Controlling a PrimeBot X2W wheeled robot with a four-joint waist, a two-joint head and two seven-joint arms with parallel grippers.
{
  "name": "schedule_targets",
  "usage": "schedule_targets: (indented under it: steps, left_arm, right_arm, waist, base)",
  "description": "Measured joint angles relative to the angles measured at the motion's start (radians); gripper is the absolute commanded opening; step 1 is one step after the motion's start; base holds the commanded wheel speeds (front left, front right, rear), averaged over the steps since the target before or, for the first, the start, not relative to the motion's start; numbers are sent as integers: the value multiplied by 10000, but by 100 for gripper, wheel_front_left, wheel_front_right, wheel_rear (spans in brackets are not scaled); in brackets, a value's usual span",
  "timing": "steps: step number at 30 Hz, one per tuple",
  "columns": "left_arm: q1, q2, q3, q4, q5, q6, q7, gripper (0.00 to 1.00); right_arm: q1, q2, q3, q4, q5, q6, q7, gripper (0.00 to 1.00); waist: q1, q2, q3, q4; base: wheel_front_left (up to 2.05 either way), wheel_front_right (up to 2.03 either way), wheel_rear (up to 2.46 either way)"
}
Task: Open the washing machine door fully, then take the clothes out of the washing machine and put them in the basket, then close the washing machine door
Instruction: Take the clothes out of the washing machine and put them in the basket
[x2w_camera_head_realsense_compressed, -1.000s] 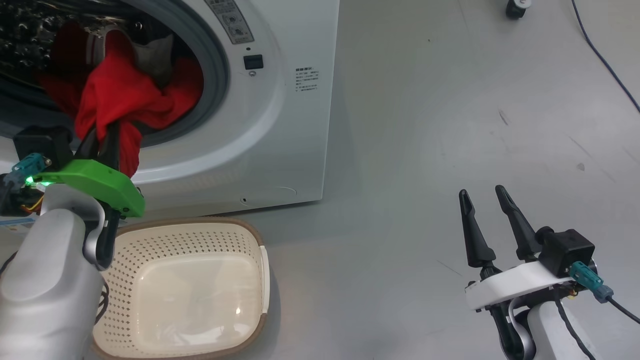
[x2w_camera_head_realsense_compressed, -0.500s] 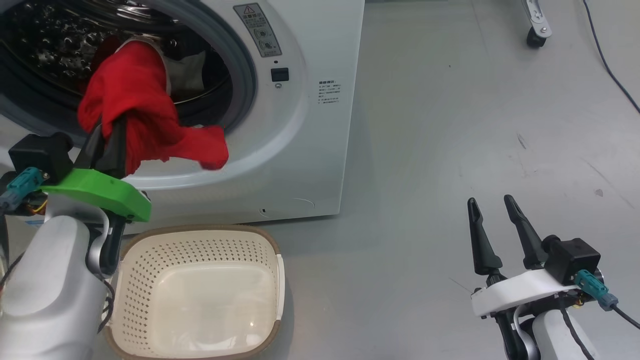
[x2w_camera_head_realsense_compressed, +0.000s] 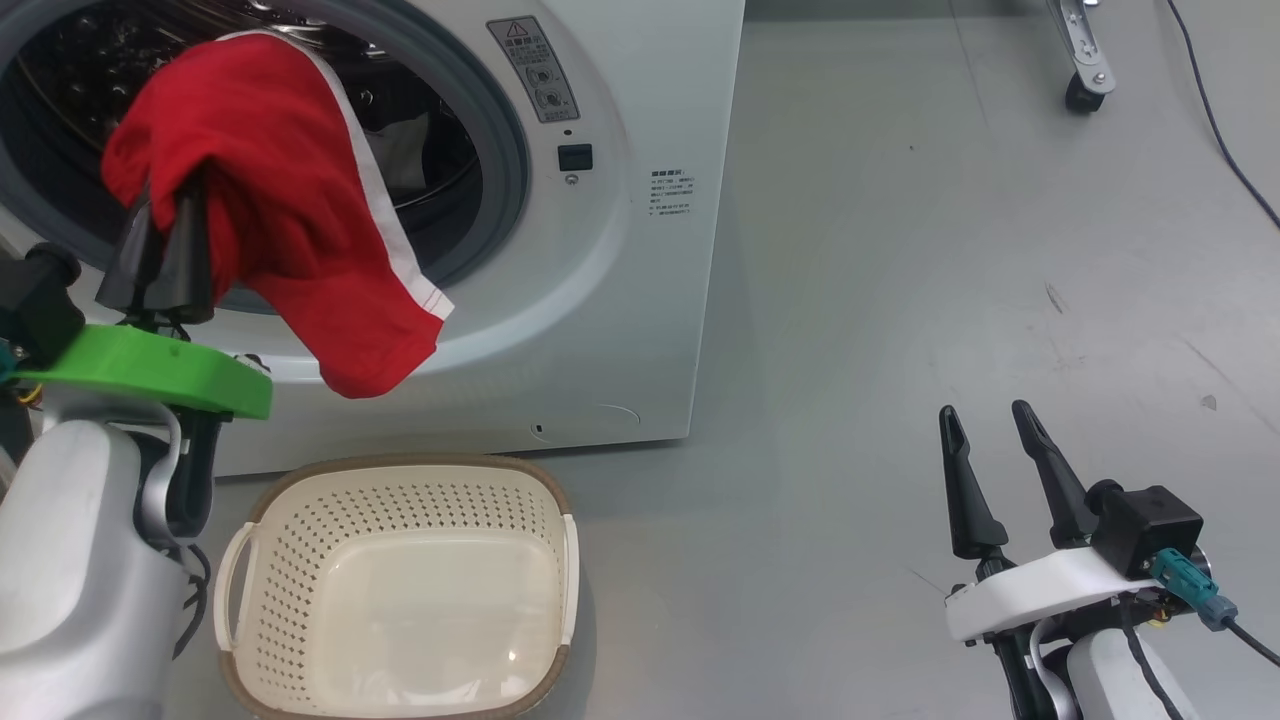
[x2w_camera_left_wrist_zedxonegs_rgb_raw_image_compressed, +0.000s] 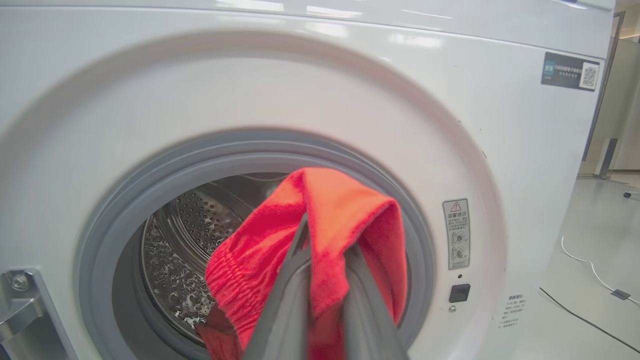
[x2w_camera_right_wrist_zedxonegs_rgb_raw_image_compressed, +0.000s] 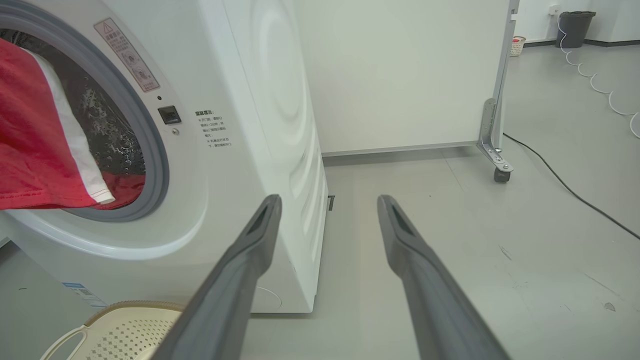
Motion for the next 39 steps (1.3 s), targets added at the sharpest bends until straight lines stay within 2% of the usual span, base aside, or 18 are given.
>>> schedule_targets:
  steps: [14, 17, 26, 39]
  left_arm:
    - [1399, 17, -364, -290, -8, 0, -2, 0]
    - [1754, -40, -485, -203, -332, 0, 0, 0]
    - [2617, 148, -1030, 654, -516, 0, 224, 0]
    - [2624, 324, -1496, 1875, -500, 0, 761, 0]
  right_arm:
    - [6, 2, 19, -6, -13, 73, 0, 100]
    - [16, 2, 19, -33, -15, 73, 0, 100]
    - [0, 6, 207, -163, -178, 82, 0, 100]
    - [-428, 13, 514, -385, -280, 86, 0, 100]
  waist:
    - [0, 0, -20, 113]
    - [0, 0, 36, 109]
    - [0, 0, 558, -7]
    - [0, 0, 1669, -407]
  base:
    - [0, 0, 0]
    - [0, 0, 0]
    - [0, 0, 0]
    - [0, 0, 0]
